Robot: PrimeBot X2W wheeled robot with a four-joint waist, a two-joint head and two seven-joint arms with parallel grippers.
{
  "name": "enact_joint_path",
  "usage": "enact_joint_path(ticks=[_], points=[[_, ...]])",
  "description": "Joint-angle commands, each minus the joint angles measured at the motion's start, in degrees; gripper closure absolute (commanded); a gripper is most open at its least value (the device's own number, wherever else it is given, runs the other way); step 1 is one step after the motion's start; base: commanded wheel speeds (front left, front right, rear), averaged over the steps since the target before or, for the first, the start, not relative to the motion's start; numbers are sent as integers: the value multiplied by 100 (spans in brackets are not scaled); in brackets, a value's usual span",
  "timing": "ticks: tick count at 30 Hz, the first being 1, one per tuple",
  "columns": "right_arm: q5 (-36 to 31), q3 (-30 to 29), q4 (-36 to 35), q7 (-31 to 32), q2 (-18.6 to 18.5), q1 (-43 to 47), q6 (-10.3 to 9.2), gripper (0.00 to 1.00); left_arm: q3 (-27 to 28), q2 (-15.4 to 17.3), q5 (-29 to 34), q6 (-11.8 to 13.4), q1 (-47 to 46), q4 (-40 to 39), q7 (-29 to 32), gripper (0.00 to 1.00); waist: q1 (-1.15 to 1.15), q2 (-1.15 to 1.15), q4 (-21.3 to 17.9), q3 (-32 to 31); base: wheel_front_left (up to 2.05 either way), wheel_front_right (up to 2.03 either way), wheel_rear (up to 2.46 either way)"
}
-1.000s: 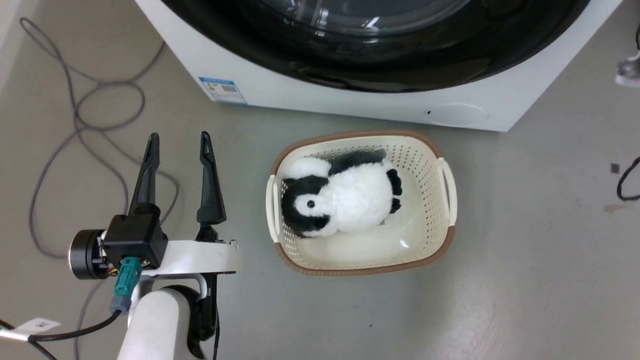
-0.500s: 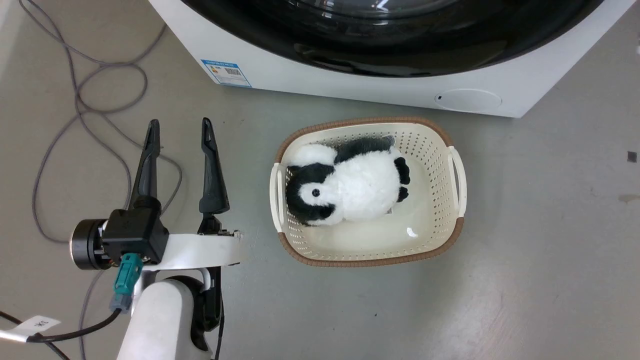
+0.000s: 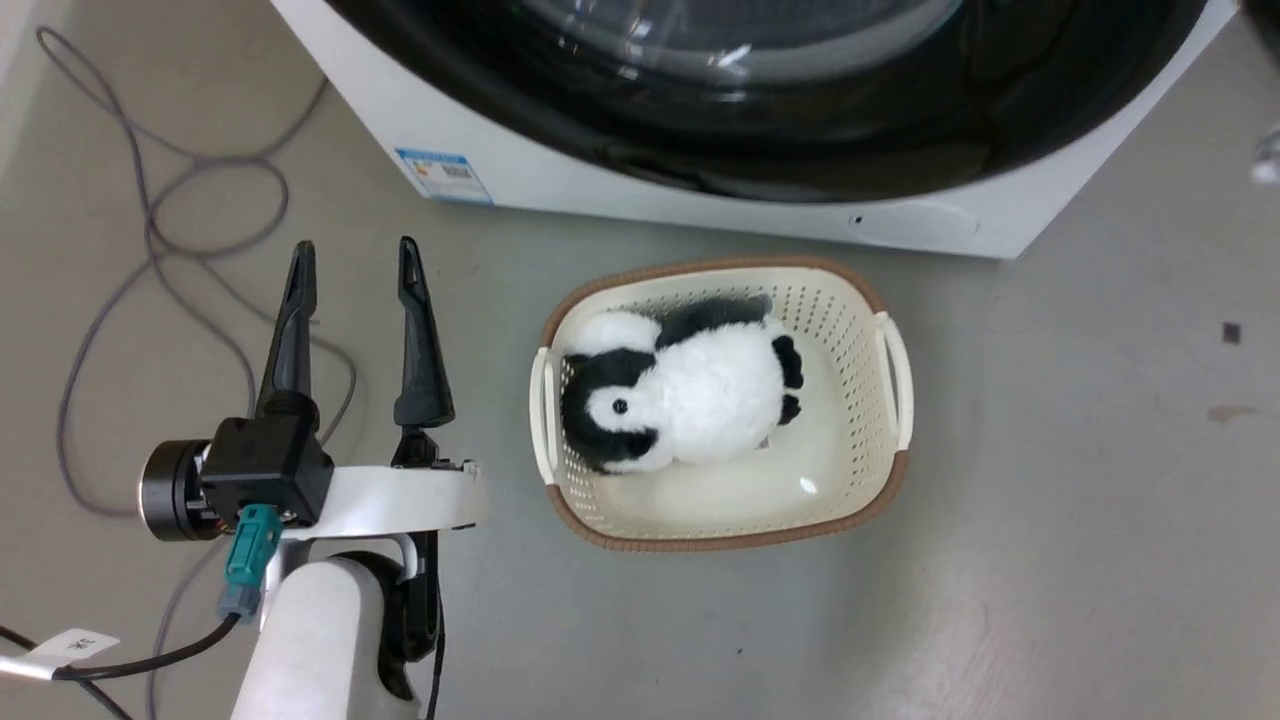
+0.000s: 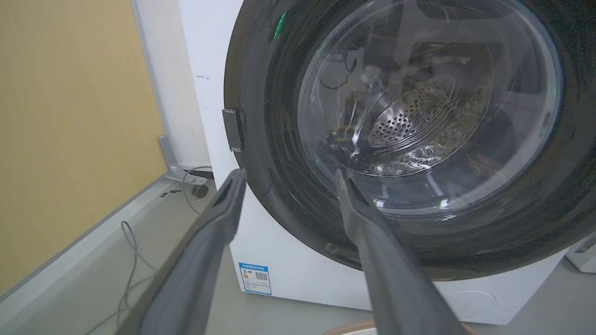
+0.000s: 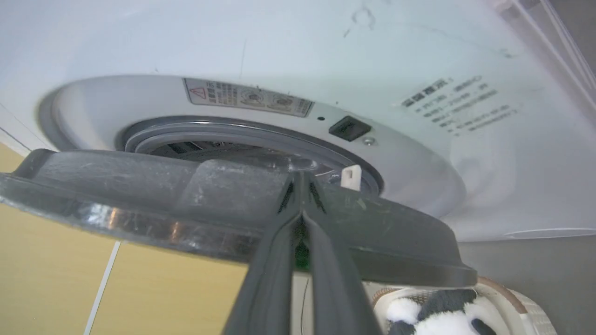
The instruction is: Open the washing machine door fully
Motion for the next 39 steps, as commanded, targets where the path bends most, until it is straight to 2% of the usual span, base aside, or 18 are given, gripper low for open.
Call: enact_joint_path(ticks=[1,11,22,30,39], points=[[68,273,-274,201,402,173,88,100,44,4,40,-45,78,26,-32,0,0,0,-65,-167,0,0,0],[207,394,-835,96,568,989,88,100,113,4,94,-143,359,133,-32,0,0,0,-243,-648,0,0,0],[362,697,-1459,304,742,1956,88,100,154,4,113,-197,602,206,-32,0,0,0,-328,-1078,0,0,0],[539,890,-2416,487,779,3000,88,100,205,4,118,-228,794,259,-32,0,0,0,-352,-1350,0,0,0],[581,1081,-3010,521,925,3727,88,100,197,4,130,-283,977,331,-32,0,0,0,-341,-1603,0,0,0]])
